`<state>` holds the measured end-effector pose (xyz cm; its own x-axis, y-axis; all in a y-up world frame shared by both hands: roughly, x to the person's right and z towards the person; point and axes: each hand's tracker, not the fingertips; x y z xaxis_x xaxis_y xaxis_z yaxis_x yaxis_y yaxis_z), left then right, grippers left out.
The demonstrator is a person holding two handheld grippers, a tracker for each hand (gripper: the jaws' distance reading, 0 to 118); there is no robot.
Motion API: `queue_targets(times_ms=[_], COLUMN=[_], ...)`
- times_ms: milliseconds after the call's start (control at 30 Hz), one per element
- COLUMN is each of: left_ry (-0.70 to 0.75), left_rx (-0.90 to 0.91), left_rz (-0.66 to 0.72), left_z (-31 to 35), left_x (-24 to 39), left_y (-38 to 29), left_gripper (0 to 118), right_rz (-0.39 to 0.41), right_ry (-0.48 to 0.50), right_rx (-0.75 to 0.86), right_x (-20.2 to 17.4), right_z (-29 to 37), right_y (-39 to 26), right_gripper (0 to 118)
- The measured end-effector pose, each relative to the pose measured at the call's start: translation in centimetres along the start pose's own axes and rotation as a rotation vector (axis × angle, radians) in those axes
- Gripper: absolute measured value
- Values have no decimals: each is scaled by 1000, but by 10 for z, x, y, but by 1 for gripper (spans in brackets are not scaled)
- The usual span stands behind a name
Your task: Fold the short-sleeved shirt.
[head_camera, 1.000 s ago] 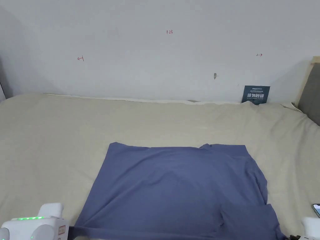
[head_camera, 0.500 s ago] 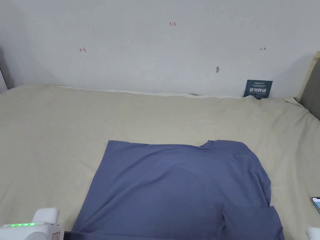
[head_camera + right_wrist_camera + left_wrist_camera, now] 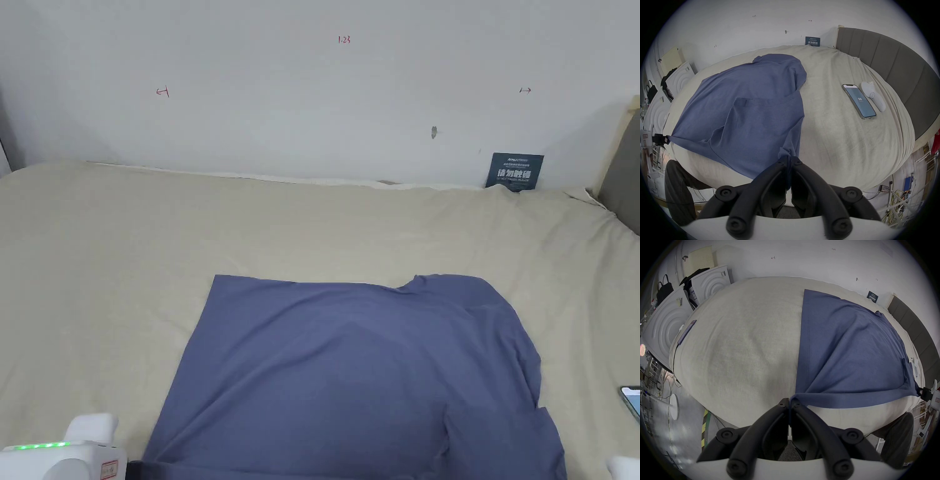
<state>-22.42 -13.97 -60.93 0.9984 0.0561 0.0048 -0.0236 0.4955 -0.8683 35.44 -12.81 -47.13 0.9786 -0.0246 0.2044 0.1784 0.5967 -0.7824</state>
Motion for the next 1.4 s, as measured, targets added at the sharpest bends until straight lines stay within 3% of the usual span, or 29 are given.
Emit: queue_targets(times_ms=[33,67,100,133,200,367,400,433,467,500,533,567,600,733,867,900,933,967,1000,1200,1233,1267,1300,1333,1367,1400], left_ry=[-24,-9,16,-15,8,23,2,-15,-27,-40,-42,-38,-32,-38,-36,-31,-29,-39,-120,4,-6,-43,-120,-144,-149,-94], left_rx=[-8,-18,17,34,7,41,81,95,103,112,128,128,204,107,78,68,63,5,21,4,10,18,18,15,36,44], left_rz=[5,11,24,23,48,102,121,129,129,118,114,112,95,32,28,21,17,8,31,-23,-7,21,58,77,141,109], left_z=[0,0,6,15,14,28,34,41,57,66,72,73,81,69,44,37,33,20,28,-7,-8,-17,-18,-21,-6,5], left_x=[0,0,-5,-3,-4,-35,-40,-44,-37,-37,-35,-33,-30,-22,-27,-27,-28,-26,-19,-8,-7,-19,-21,-19,-8,2], left_y=[-1,-3,-8,-11,-8,-12,-14,-16,-21,-22,-24,-22,-16,-27,-26,-22,-20,-20,-18,-23,-24,-16,-15,-13,-15,-12], left_gripper=[61,118,112,110,118,117,115,109,84,34,0,0,0,0,0,13,60,118,115,113,108,77,24,0,0,0], right_rz=[-4,-18,-23,-16,-72,-91,-92,-100,-93,-75,-46,-32,-42,-103,-52,-99,-92,-88,-89,-65,-68,-71,-73,-72,-71,-69], right_ry=[-6,-48,-17,-26,-8,31,54,57,47,6,-79,-124,-88,-47,-28,-51,-56,-67,-60,-33,-24,-21,-32,-37,-40,-49], right_rx=[19,43,42,120,34,7,3,31,45,40,54,100,72,110,58,62,59,53,53,43,51,49,47,46,42,40], right_x=[1,1,4,7,12,22,21,20,18,18,14,8,3,-9,-17,-5,-6,-6,-5,0,3,5,-1,0,2,-1], right_z=[1,2,2,11,15,21,26,32,37,40,42,46,47,46,52,49,48,48,48,35,35,34,38,37,35,36], right_y=[-1,-3,-4,-6,-10,-18,-19,-22,-23,-21,-22,-26,-27,-42,-27,-38,-39,-40,-41,-38,-38,-37,-38,-39,-39,-39], right_gripper=[31,92,118,115,115,111,101,82,40,0,0,0,0,0,0,0,0,0,0,0,0,0,0,0,0,0])
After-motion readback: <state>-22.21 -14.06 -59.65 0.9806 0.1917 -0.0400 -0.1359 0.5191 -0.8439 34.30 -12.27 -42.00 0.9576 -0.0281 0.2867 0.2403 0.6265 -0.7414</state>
